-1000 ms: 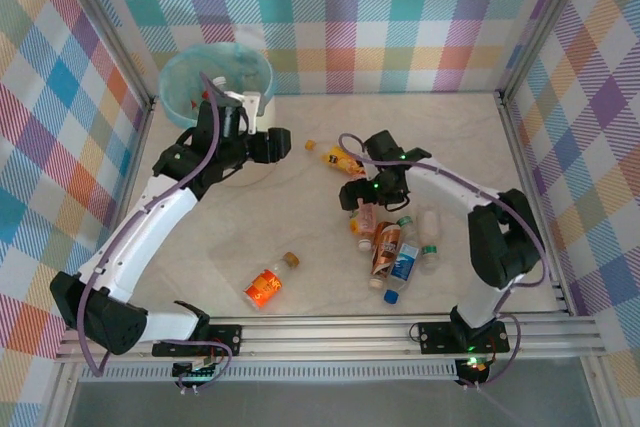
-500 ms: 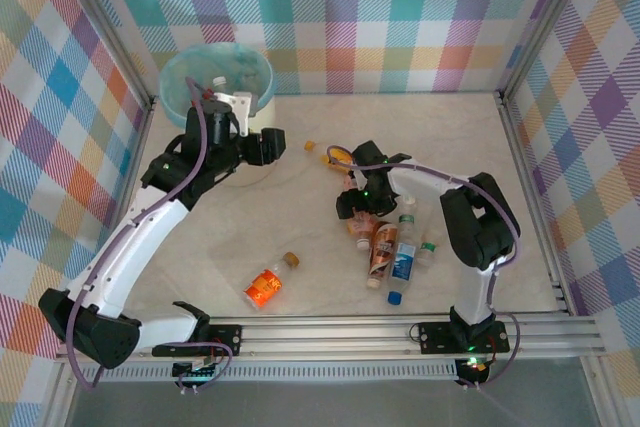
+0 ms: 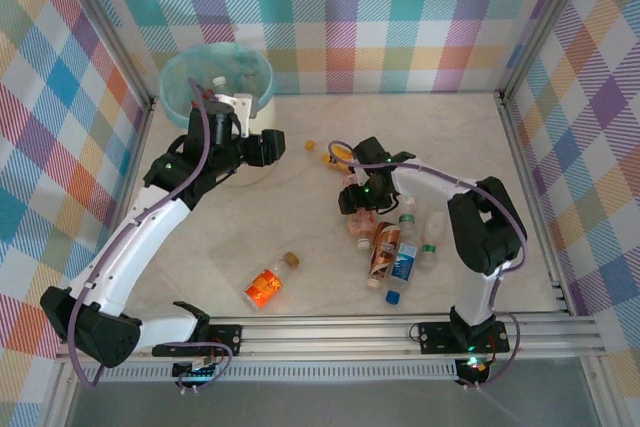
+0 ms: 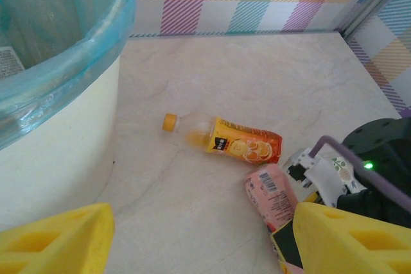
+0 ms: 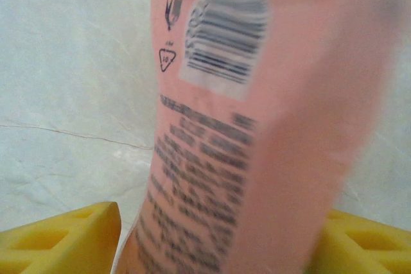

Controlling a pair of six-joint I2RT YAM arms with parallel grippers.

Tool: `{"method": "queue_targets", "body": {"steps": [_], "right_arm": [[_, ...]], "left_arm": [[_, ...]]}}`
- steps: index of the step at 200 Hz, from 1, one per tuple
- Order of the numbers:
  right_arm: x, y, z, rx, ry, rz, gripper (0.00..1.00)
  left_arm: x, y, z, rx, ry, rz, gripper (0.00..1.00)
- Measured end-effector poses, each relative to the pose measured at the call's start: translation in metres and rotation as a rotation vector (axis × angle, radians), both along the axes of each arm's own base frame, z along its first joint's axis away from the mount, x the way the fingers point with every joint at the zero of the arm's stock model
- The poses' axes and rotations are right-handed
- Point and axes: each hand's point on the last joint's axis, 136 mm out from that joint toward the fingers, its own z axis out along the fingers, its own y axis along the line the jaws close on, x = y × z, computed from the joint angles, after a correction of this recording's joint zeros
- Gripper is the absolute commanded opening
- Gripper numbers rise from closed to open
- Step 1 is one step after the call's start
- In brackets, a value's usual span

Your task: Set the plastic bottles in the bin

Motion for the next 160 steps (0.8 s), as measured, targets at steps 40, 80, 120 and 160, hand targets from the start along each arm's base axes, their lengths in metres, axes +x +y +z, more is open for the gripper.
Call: {"method": "queue_targets", "body": {"steps": [40, 80, 120, 160], "right_arm": [[0.002, 0.004, 0.034, 0.059, -0.070, 0.005, 0.68], [-0.005, 0.004, 0.059, 0.115, -0.119, 0.011, 0.66], [-0.012, 0.001, 0.080, 0.159, -0.178, 0.017, 0.65], [-0.018, 0.001, 0.099, 0.214, -0.239, 0.027, 0.63]], "left_arm": [[0.002, -0.001, 0.001, -0.006, 0.002, 0.003, 0.74], [0.004, -0.002, 0.011, -0.030, -0.009, 0.012, 0.74], [0.006, -0.005, 0.013, -0.059, 0.000, 0.016, 0.74], [0.010, -0.011, 0.007, -0.074, 0.024, 0.009, 0.74]]}}
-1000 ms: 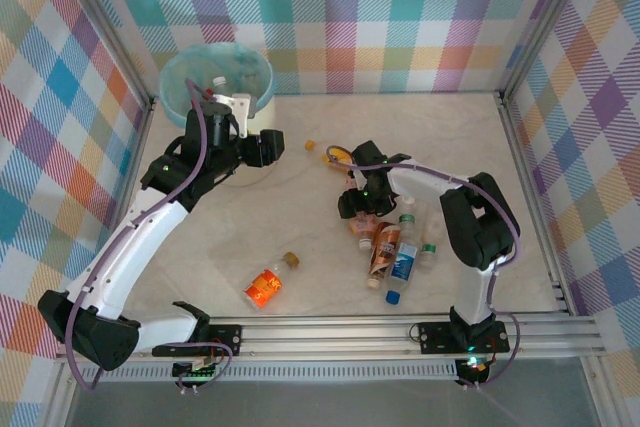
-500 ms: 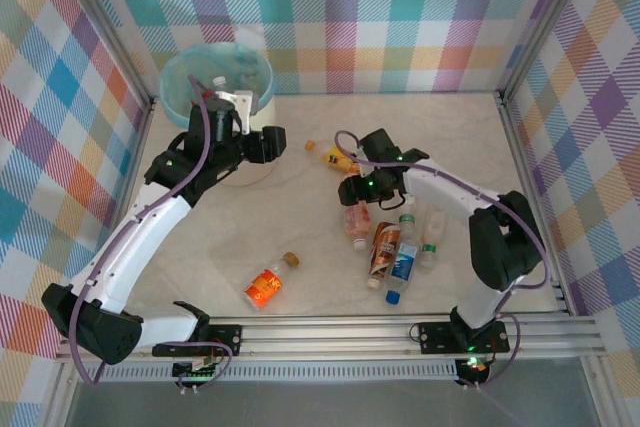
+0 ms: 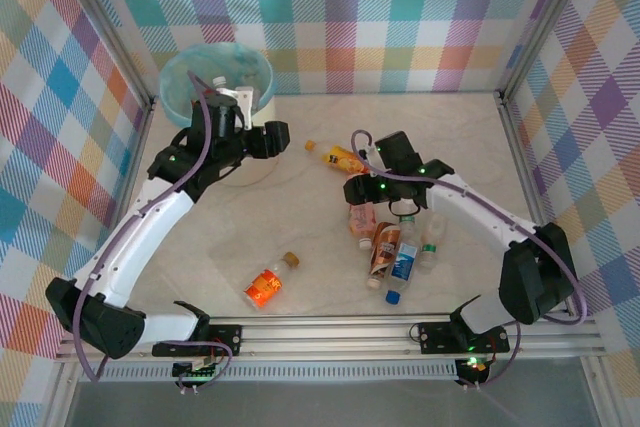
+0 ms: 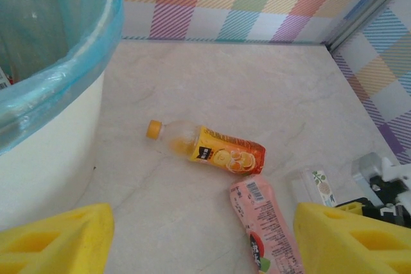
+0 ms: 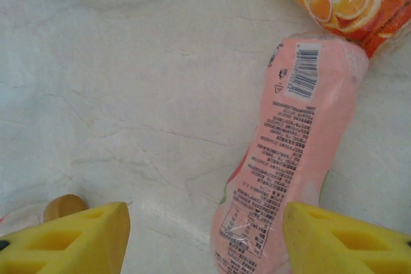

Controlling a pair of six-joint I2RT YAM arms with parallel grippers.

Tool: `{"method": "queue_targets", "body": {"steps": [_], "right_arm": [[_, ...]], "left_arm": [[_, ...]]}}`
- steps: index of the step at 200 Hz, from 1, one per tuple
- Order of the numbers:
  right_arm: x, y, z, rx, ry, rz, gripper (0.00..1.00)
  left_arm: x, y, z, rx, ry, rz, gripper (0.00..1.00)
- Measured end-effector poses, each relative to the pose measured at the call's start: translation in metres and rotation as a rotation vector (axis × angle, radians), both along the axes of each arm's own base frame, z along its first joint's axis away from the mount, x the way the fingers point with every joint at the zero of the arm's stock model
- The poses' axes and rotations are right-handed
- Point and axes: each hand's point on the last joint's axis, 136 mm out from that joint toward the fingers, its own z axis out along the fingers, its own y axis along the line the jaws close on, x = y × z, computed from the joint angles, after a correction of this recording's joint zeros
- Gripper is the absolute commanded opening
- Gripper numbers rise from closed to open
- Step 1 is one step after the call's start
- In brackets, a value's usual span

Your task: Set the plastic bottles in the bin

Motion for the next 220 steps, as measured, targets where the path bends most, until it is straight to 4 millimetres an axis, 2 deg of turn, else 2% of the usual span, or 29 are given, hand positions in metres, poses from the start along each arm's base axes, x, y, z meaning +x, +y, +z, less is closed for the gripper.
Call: {"method": "queue_targets", "body": {"steps": [31, 108, 157, 176, 191, 205, 220], "right_arm": [[-0.004, 0.001, 0.011, 0.036, -0.039, 0.014, 0.62], [-0.008, 0.000, 0.038, 0.103, -0.136, 0.025, 0.61], [-0.022, -0.003, 0.054, 0.146, -0.208, 0.066, 0.61], [-0.022, 0.000, 0.059, 0.159, -0.231, 0.088, 0.70], [-0.022, -0.001, 0.055, 0.145, -0.224, 0.090, 0.76], [-0.018, -0.004, 0.045, 0.111, -0.201, 0.068, 0.84], [-0.011, -0.009, 0.022, 0.047, -0.148, 0.025, 0.91]], "left_arm": [[0.004, -0.005, -0.007, -0.019, 0.029, -0.004, 0.74], [0.023, -0.033, -0.021, -0.113, 0.126, -0.044, 0.74], [0.029, -0.049, -0.027, -0.169, 0.186, -0.062, 0.75], [0.031, -0.055, -0.033, -0.170, 0.207, -0.069, 0.75], [0.032, -0.058, -0.039, -0.166, 0.222, -0.071, 0.75], [0.032, -0.061, -0.042, -0.165, 0.231, -0.072, 0.75], [0.032, -0.062, -0.039, -0.166, 0.227, -0.075, 0.75]]}}
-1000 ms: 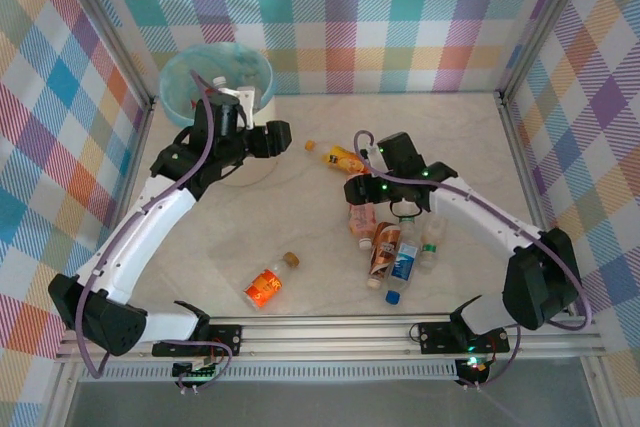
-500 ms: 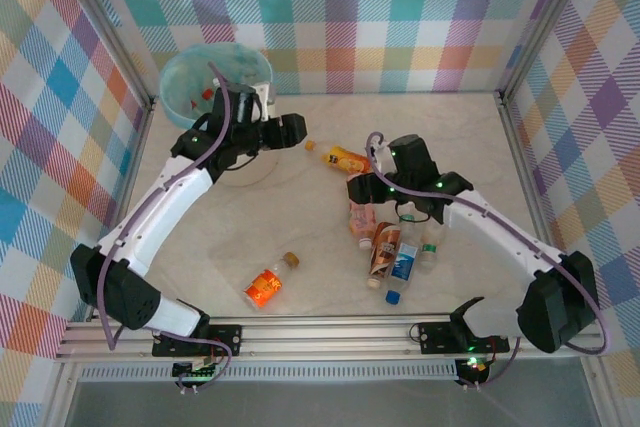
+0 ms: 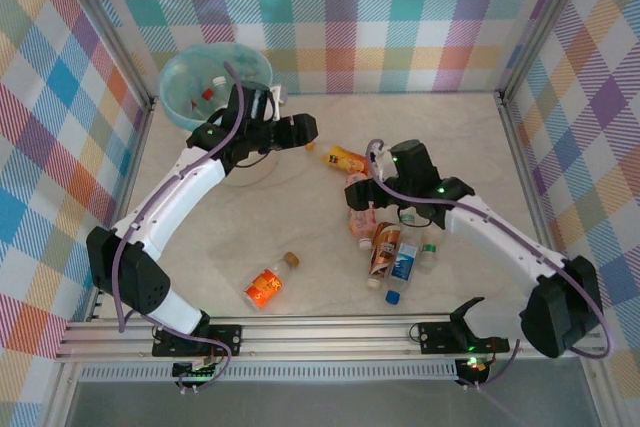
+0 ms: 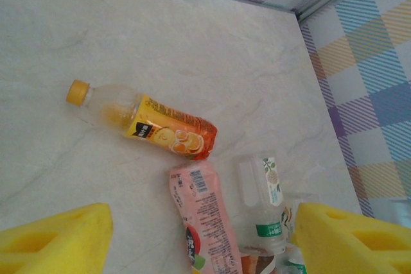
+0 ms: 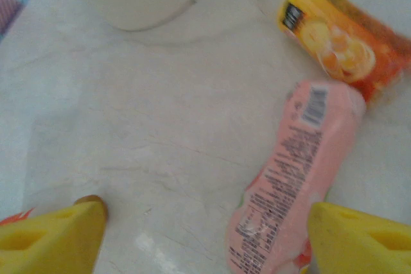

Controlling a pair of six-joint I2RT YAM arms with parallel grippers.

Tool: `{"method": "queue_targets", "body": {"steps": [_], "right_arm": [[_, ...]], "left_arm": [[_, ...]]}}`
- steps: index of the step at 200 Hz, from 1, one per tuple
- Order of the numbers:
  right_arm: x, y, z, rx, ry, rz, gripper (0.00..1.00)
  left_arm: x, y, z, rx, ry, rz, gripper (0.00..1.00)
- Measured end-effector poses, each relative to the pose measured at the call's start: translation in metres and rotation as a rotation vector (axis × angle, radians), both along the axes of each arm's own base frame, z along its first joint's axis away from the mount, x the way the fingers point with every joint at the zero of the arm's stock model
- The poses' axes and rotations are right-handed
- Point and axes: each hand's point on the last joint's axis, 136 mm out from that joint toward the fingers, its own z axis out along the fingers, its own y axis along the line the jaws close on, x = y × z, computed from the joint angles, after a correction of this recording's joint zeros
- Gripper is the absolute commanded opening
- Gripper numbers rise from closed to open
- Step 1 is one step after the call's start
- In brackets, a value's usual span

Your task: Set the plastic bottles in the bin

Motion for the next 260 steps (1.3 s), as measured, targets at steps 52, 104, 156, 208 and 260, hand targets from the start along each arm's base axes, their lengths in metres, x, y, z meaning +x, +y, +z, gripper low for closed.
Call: {"method": "queue_targets", "body": {"steps": [52, 104, 156, 208, 260], "right_arm": [[0.010, -0.009, -0.080, -0.185, 0.205, -0.063, 0.97], [0.030, 0.000, -0.121, -0.267, 0.295, -0.070, 0.86], [0.036, 0.004, -0.136, -0.286, 0.327, -0.065, 0.66], [0.035, 0.008, -0.109, -0.226, 0.271, -0.054, 0.59], [0.019, 0.024, -0.026, 0.010, 0.089, 0.036, 0.54]], "left_arm": [[0.002, 0.003, 0.015, -0.001, -0.034, 0.014, 0.76], [-0.002, 0.009, 0.019, 0.020, -0.049, 0.024, 0.76], [-0.009, 0.018, 0.031, 0.036, -0.080, 0.035, 0.76], [-0.013, 0.024, 0.038, 0.050, -0.108, 0.052, 0.77], [-0.014, 0.026, 0.036, 0.041, -0.127, 0.055, 0.78]]}}
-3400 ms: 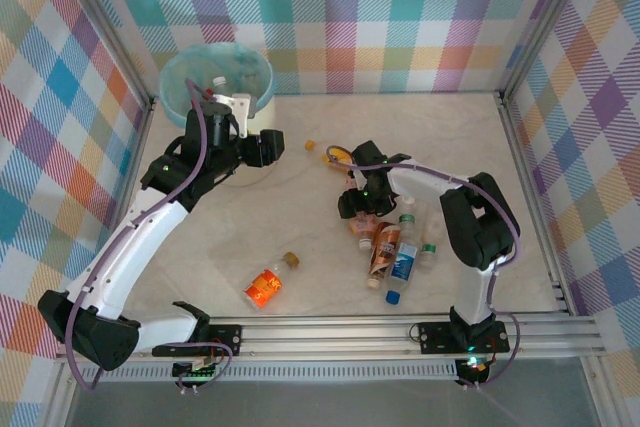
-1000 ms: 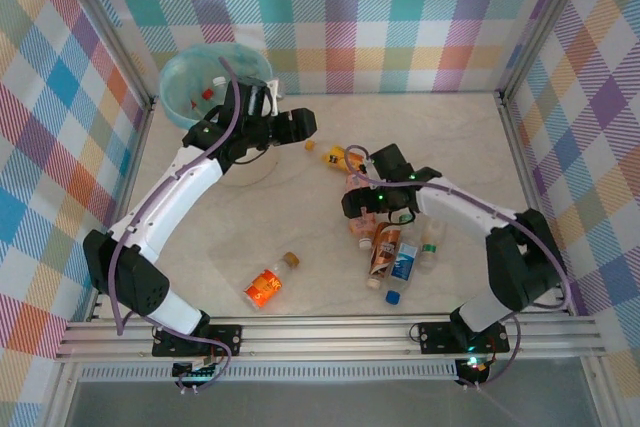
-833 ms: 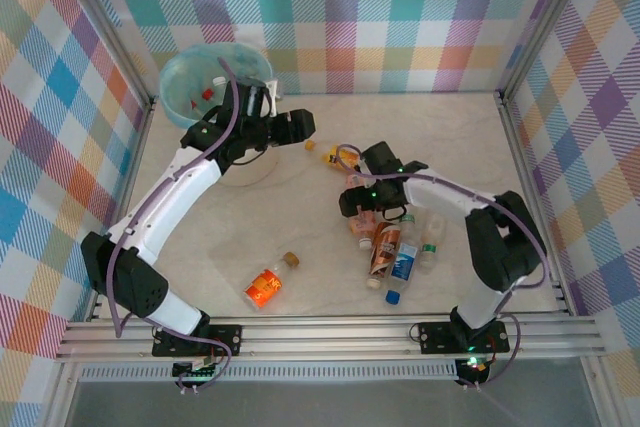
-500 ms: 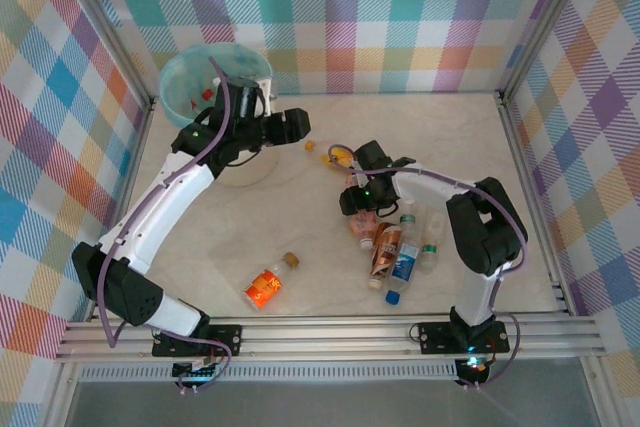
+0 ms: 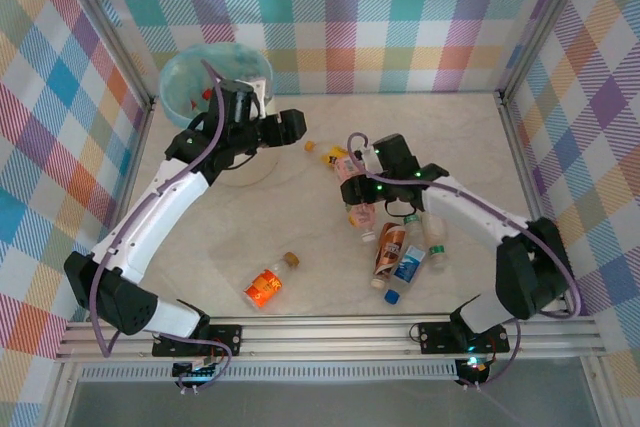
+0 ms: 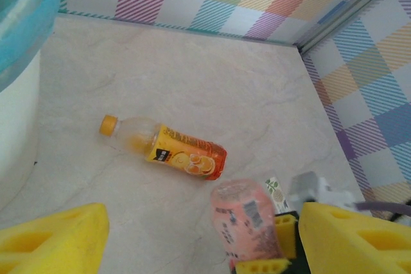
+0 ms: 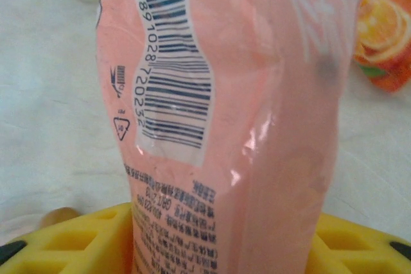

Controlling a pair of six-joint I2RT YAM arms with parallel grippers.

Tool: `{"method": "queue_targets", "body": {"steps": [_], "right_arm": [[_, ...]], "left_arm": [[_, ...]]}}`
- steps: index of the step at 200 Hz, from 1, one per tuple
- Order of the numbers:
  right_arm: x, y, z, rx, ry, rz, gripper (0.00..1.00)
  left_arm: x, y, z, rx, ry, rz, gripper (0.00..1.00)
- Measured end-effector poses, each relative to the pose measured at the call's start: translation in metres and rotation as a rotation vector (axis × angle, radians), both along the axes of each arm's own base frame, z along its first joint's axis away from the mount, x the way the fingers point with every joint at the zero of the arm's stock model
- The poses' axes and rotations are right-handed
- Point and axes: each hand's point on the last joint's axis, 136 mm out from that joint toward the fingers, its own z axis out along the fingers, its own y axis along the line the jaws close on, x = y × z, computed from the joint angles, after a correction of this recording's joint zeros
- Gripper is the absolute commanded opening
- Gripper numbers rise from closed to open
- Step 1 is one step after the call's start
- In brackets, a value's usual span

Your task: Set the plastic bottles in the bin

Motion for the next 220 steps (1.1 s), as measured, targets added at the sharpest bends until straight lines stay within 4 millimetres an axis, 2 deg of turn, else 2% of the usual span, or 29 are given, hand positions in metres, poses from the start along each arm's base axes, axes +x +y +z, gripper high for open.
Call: {"method": "queue_targets", "body": {"steps": [41, 76, 100, 137, 154, 185, 220], "right_arm": [[-0.012, 0.018, 0.054, 0.188, -0.125, 0.101, 0.54], [-0.025, 0.034, 0.088, 0.318, -0.194, 0.205, 0.54], [-0.034, 0.041, 0.092, 0.353, -0.179, 0.255, 0.56], [-0.045, 0.049, 0.095, 0.377, -0.168, 0.299, 0.55], [-0.045, 0.050, 0.095, 0.375, -0.166, 0.298, 0.55], [-0.045, 0.051, 0.098, 0.378, -0.176, 0.302, 0.55], [-0.042, 0.053, 0.105, 0.388, -0.203, 0.301, 0.56]], "left_arm": [[0.002, -0.018, -0.025, -0.033, 0.061, -0.062, 0.81], [-0.009, -0.050, -0.033, -0.090, 0.097, -0.178, 0.84], [-0.017, -0.066, -0.027, -0.126, 0.079, -0.242, 0.83], [-0.018, -0.070, -0.030, -0.138, 0.094, -0.251, 0.80], [-0.018, -0.073, -0.032, -0.151, 0.107, -0.260, 0.80], [-0.024, -0.080, -0.032, -0.179, 0.124, -0.306, 0.90], [-0.037, -0.087, -0.040, -0.192, 0.167, -0.360, 0.87]]}}
